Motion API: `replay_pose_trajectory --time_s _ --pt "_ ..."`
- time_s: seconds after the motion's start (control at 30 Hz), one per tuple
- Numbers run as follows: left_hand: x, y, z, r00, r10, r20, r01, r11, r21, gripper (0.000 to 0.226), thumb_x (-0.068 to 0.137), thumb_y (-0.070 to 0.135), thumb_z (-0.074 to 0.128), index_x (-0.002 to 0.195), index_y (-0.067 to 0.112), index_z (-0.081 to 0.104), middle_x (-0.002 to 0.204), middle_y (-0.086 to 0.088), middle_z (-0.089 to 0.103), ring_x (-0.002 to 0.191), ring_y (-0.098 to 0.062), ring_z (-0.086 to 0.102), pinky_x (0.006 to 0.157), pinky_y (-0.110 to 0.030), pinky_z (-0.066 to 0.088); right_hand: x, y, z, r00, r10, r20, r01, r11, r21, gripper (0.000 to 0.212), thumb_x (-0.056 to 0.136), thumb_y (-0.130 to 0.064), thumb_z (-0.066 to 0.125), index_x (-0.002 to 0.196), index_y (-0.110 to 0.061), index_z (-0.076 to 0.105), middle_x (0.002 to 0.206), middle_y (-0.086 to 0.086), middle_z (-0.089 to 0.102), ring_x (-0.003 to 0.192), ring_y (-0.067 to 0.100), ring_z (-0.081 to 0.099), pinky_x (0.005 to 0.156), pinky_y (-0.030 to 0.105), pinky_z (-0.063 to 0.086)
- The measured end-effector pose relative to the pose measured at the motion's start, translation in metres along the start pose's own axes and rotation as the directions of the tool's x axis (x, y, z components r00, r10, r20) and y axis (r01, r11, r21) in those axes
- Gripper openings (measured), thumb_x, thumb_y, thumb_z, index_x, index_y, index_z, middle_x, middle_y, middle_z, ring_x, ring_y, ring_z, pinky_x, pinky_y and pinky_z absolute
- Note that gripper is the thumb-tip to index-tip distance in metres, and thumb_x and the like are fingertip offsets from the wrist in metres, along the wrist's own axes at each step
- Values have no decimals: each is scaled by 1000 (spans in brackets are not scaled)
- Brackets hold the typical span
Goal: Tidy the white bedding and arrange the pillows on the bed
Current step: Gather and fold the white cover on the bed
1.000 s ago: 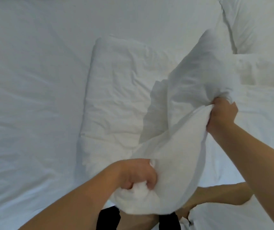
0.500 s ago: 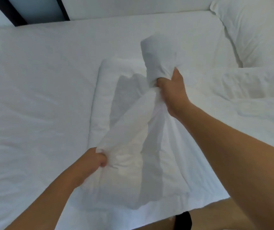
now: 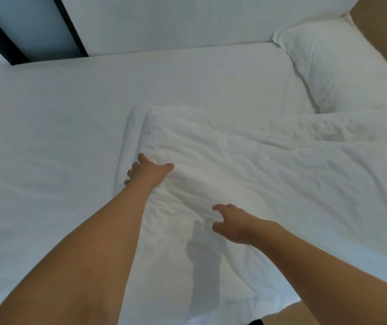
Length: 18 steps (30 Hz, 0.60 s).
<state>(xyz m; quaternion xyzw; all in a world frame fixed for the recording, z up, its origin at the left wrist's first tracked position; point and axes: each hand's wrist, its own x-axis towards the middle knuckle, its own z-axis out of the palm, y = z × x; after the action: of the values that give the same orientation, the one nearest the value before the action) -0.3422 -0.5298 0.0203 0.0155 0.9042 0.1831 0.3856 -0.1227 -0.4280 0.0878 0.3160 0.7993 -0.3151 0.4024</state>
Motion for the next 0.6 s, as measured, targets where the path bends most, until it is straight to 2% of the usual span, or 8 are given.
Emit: replay_pose_trajectory --time_s 0.17,0.27,0.3,0.37,0.4,0.43,0.53,0.6 --pt "43 -2 -5 990 37 -135 -40 999 -22 118 67 75 65 152 17 8 153 -16 28 139 -39 27 113 -56 24 29 25 -31 973 31 -230 -19 998 52 66 92 -33 49 151 -32 21 156 3 26 136 28 37 111 41 33" --pt "81 10 7 996 -79 -48 61 953 -297 133 55 70 76 152 13 5 152 -16 31 138 -38 32 112 -55 28 50 27 -41 944 22 -329 23 991 131 67 92 -33 48 152 -32 18 158 1 23 138 27 35 112 40 32" --pt "85 13 20 997 -76 34 83 919 -385 126 55 61 81 148 5 18 146 -17 40 132 -36 42 108 -52 37 54 27 -41 937 -4 -349 43 993 106 69 92 -33 48 153 -32 15 158 1 21 139 26 32 113 39 30" --pt "77 23 45 993 96 69 -71 954 -293 64 75 36 77 122 -2 55 125 -17 60 114 -34 59 96 -44 50 61 29 -43 926 -43 -375 46 999 -2 73 92 -35 48 154 -31 10 160 0 17 142 25 27 115 38 26" --pt "70 28 47 981 191 -10 -190 965 -179 41 84 27 68 113 -2 62 118 -20 64 109 -35 62 92 -42 51 64 31 -46 922 -48 -384 32 998 -46 75 92 -36 48 154 -31 7 161 0 14 143 25 24 116 39 23" --pt "62 35 40 955 263 -135 -274 959 -71 33 89 25 62 110 -1 65 117 -22 65 108 -36 62 89 -40 52 67 33 -49 918 -36 -396 9 998 -68 76 92 -38 47 154 -31 4 162 0 10 145 24 19 118 41 19" --pt "49 66 -31 826 356 -437 -387 922 18 33 93 27 55 114 4 65 117 -22 64 106 -40 62 82 -38 48 59 40 -62 894 49 -445 -68 997 -26 77 93 -39 45 154 -33 -2 163 -2 0 149 22 6 120 45 6" --pt "62 76 -83 791 315 -525 -378 926 -14 32 92 27 54 113 4 63 114 -22 64 105 -41 61 82 -40 47 45 51 -68 879 49 -474 -67 997 -22 76 95 -37 44 153 -35 -4 162 -4 -4 149 21 2 121 46 2"
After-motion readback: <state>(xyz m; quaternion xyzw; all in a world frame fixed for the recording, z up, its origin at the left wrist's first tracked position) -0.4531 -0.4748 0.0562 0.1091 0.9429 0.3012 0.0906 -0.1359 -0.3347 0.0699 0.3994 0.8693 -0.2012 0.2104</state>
